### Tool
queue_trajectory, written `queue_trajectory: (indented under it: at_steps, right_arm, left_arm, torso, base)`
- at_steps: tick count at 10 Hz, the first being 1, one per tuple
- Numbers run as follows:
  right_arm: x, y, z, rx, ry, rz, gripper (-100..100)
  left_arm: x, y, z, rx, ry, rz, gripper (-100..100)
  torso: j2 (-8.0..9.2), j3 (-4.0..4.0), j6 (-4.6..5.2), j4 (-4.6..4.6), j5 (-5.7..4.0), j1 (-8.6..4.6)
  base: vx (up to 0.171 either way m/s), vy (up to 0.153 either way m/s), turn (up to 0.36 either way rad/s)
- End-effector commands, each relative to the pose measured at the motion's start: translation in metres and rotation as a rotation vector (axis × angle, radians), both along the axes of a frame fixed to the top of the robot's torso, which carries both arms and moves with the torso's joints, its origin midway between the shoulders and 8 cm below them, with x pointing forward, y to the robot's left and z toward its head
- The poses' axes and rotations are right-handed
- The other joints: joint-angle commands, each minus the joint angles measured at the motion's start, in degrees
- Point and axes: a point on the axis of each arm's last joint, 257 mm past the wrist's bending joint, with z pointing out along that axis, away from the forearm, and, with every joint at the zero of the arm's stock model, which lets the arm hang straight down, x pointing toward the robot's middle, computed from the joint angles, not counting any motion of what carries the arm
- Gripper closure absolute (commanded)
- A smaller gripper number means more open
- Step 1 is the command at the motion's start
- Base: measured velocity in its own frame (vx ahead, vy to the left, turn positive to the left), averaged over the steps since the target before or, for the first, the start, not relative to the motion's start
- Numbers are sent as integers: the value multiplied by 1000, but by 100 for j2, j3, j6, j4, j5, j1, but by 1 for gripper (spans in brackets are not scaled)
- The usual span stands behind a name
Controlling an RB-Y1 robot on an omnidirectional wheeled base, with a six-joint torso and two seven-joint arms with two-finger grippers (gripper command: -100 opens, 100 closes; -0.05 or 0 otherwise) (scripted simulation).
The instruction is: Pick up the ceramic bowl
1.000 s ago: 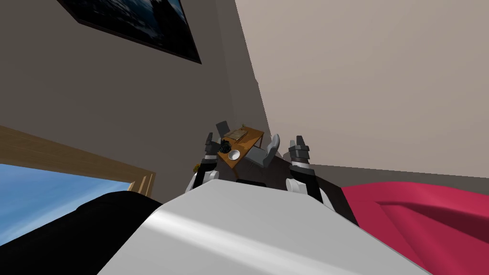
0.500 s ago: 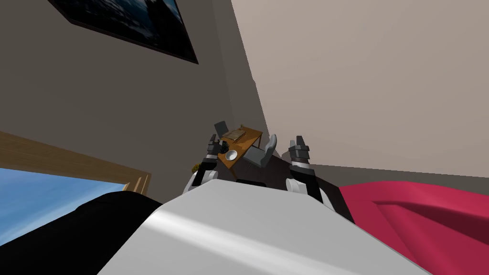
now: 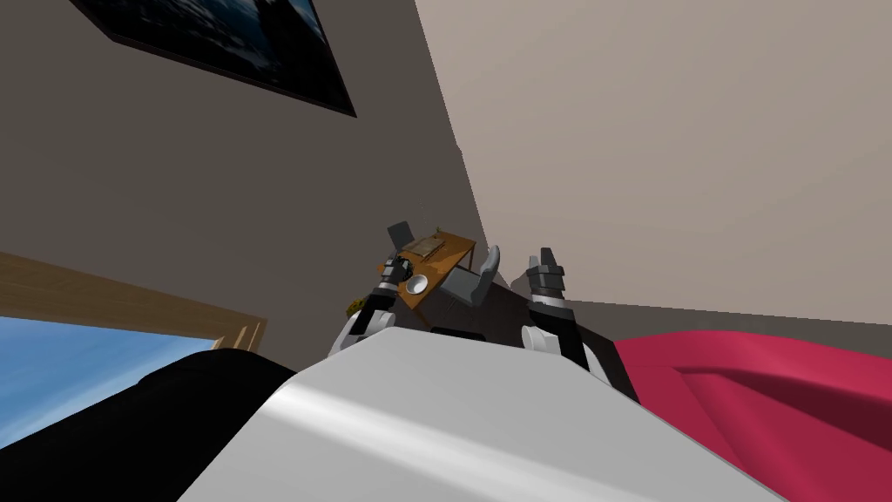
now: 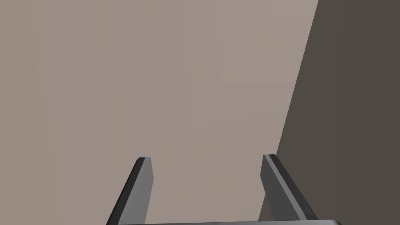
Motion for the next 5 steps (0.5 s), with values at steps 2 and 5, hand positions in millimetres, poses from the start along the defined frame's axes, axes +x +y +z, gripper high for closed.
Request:
queue_trajectory:
  at_steps: [2,5]
  right_arm:
    - [0,0,0,0,0,0,0]
    - [0,0,0,0,0,0,0]
  left_arm:
    - [7,4,-26,-5,88,0,-100]
    - [10,8,-45,-10,155,3,-100]
  torso:
    - [1,0,0,0,1,3]
    - [-2,-1,0,0,-1,-3]
  base:
    - [22,-69,-6]
    - [26,-70,-2]
